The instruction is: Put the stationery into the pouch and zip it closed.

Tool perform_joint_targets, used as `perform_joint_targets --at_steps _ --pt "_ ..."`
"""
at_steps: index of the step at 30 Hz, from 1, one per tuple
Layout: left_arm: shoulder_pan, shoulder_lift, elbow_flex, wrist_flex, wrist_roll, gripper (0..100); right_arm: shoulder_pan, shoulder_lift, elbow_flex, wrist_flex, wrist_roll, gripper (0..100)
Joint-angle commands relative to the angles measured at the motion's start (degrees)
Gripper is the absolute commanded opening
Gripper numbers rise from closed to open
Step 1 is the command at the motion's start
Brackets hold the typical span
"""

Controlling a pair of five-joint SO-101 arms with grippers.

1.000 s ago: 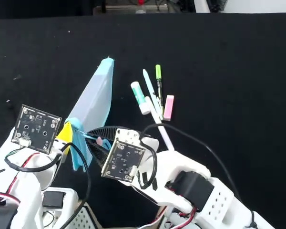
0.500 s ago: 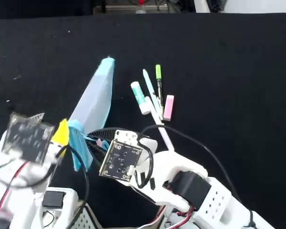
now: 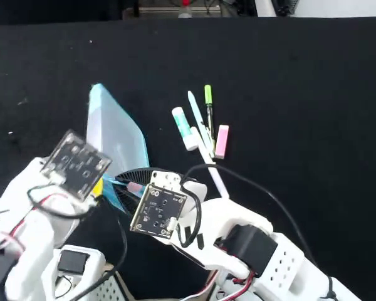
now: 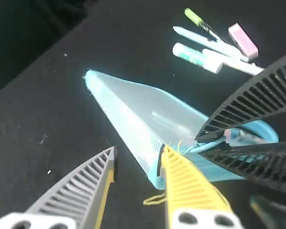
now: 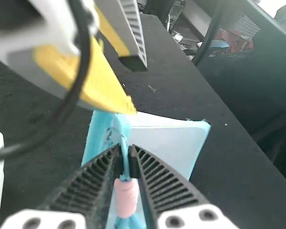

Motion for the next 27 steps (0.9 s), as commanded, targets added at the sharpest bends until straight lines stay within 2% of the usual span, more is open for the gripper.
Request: perform_joint_targets --at_steps 1,5,9,18,22,27 --pt "0.4 1.8 -0.1 0.4 -1.1 16 -0.1 -0.9 -0.6 -1.2 -0.3 1.1" --pt "0.3 1.8 -0.5 0.4 -0.3 16 1.2 -0.9 -0.6 -1.1 -0.2 1.1" --pt "-2.4 1.8 0.0 0.4 4.9 16 2.6 -1.1 -0.6 -1.1 -0.3 1.1" --pt "-4.1 1.8 -0.5 0.4 5.6 16 2.6 -1.0 -0.2 -1.4 0.1 1.1" --pt "-4.1 1.5 -3.0 0.4 8.9 16 2.6 -1.0 -0.2 -1.4 0.1 1.1" --pt "-4.1 -4.0 -0.1 0.4 8.7 16 2.6 -1.0 -0.2 -1.3 0.1 1.1"
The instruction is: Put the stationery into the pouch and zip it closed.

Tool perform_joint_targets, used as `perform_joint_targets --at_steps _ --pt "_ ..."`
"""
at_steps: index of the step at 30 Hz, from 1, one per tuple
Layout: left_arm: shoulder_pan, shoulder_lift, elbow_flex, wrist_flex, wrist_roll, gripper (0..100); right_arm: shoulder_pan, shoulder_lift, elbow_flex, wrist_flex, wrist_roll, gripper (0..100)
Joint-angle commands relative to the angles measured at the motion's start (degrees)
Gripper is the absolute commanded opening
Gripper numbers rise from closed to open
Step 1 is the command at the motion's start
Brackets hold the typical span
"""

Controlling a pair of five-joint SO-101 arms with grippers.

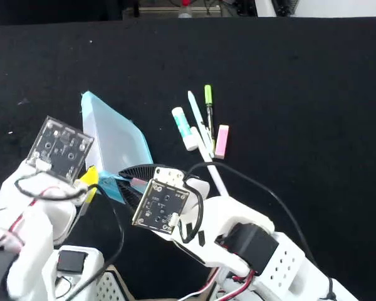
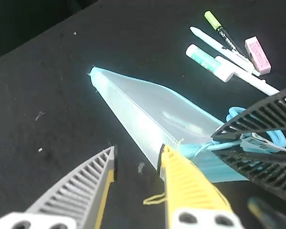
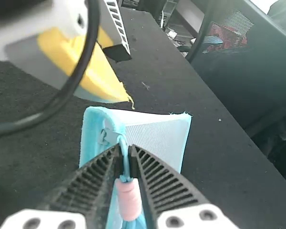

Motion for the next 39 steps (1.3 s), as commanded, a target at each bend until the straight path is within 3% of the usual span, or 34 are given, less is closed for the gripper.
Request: perform_joint_targets --at_steps 1,9,15,24,39 --pt "-0.4 -5.8 0.6 0.4 0.5 16 1.0 -1.0 -0.2 -1.3 0.1 1.1" --pt "0.0 -12.0 6.3 0.4 0.4 16 1.0 -0.9 -0.2 -1.4 0.2 1.1" --pt "10.6 -12.1 6.3 0.4 0.4 16 1.0 -0.9 -0.2 -1.4 0.1 1.1" --pt "2.2 -12.1 8.2 -0.5 -6.3 16 1.0 -1.1 -0.2 -1.1 -0.2 1.1" --pt "2.1 -12.2 13.2 -5.9 -6.1 16 0.8 -1.1 -0.2 -1.0 -0.3 1.1"
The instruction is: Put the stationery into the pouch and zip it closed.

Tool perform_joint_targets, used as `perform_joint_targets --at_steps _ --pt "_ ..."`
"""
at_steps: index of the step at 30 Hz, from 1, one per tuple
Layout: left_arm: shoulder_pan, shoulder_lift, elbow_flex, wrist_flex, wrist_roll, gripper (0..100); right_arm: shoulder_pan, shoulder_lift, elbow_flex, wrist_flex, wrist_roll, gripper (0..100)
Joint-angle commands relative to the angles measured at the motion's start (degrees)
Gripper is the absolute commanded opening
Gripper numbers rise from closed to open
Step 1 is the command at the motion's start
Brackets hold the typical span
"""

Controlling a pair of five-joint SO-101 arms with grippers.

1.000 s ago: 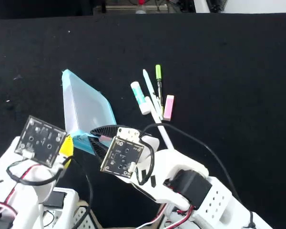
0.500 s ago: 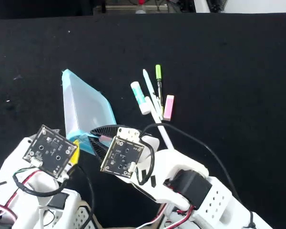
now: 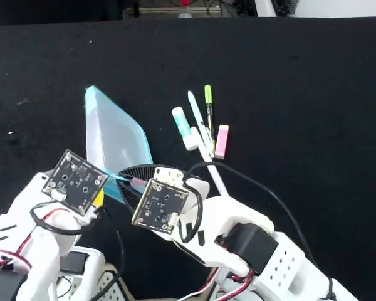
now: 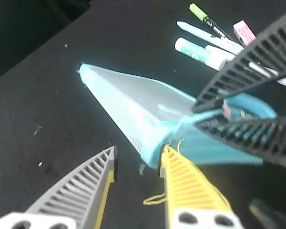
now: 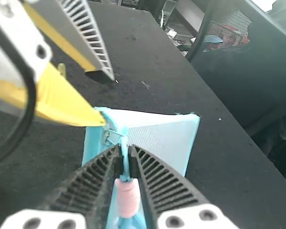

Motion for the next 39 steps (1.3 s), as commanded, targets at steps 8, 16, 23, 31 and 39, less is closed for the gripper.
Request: perform_joint_targets --at_steps 8,16,23,31,39 --pt "-0.5 0.0 0.0 -2.1 -0.5 16 0.7 -1.3 -0.1 -1.0 -0.3 1.1" --pt "-0.5 -0.2 4.1 -3.3 -0.5 16 0.7 -1.4 -0.1 -1.0 -0.3 1.1" --pt "-0.5 -0.4 5.1 -4.9 -0.5 16 0.7 -1.4 -0.1 -1.0 -0.3 1.1" --pt "-0.5 -0.5 5.0 -4.8 6.8 4 0.9 -1.4 -0.1 -0.9 -0.2 1.1" --pt "-0.5 -0.5 4.9 -8.2 15.6 3 1.0 -1.5 -0.4 0.7 0.1 1.1"
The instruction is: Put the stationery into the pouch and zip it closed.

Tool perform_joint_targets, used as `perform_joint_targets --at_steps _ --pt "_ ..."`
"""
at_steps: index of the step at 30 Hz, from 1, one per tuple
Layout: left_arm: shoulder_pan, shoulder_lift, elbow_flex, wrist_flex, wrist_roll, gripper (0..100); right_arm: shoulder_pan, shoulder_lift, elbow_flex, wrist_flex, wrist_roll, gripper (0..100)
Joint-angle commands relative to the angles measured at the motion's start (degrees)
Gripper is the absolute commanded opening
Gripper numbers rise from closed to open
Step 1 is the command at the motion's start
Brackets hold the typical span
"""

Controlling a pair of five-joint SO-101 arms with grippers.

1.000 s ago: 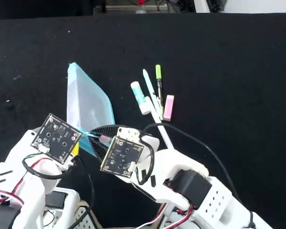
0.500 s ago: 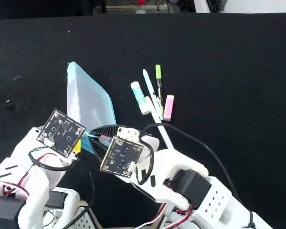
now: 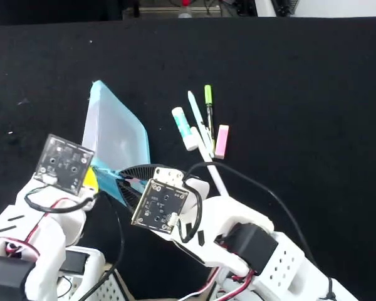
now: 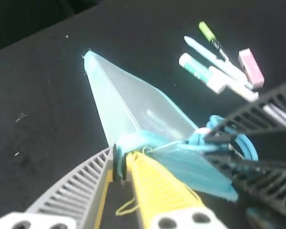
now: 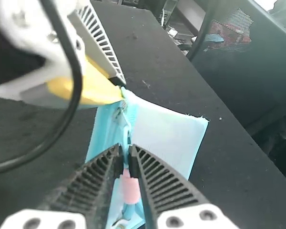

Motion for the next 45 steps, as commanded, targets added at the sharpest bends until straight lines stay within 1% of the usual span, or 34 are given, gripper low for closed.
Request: perform_joint_targets --at_steps 1,5,11,16,19,22,24,26,28,29,33,37,42,45 --pt "-0.5 -0.2 -0.2 -2.8 4.2 3 1.0 -1.5 -0.4 0.4 -0.1 1.1" --pt "-0.7 -0.2 -0.2 -3.2 6.0 3 1.4 -1.5 -0.4 0.4 0.0 1.1" --pt "-1.1 0.1 -1.2 -3.2 9.5 3 5.5 -1.5 -0.6 0.1 -0.3 1.1" --pt "-1.1 0.4 -4.7 -4.0 13.8 3 5.8 -1.5 -0.7 -0.1 -0.4 1.1" --pt "-1.1 0.5 -5.0 -4.8 14.3 3 5.6 -1.5 -0.7 -0.1 -0.4 1.1" --pt "-1.0 1.7 -4.1 -5.3 14.3 3 5.5 -1.5 -1.0 -0.2 -4.8 1.9" --pt "-1.0 3.3 -4.0 -5.3 14.3 3 5.5 -1.5 -2.0 0.3 -8.5 8.0" --pt "-1.0 5.2 -4.1 -5.2 14.4 3 5.7 -1.5 -2.5 0.4 -10.5 17.2" --pt "-1.0 6.2 -4.4 -5.1 14.4 3 5.6 -1.5 -2.4 0.3 -9.2 24.3" --pt "-1.0 6.5 -4.5 -5.1 14.4 3 5.5 -1.3 -2.4 0.3 -8.6 26.3" --pt "-0.7 6.5 -4.5 -5.0 14.4 3 3.3 -1.1 -2.5 -0.8 -8.3 24.7" --pt "-0.6 6.5 -4.4 -5.0 14.4 3 -0.1 -0.3 -0.6 -5.5 -8.0 23.9" --pt "-0.6 6.5 -5.2 -1.4 14.2 3 1.5 4.2 1.2 -12.0 -3.8 19.1" --pt "-0.6 6.5 -5.1 -1.2 14.0 3 2.5 6.5 1.2 -13.0 -3.6 16.8"
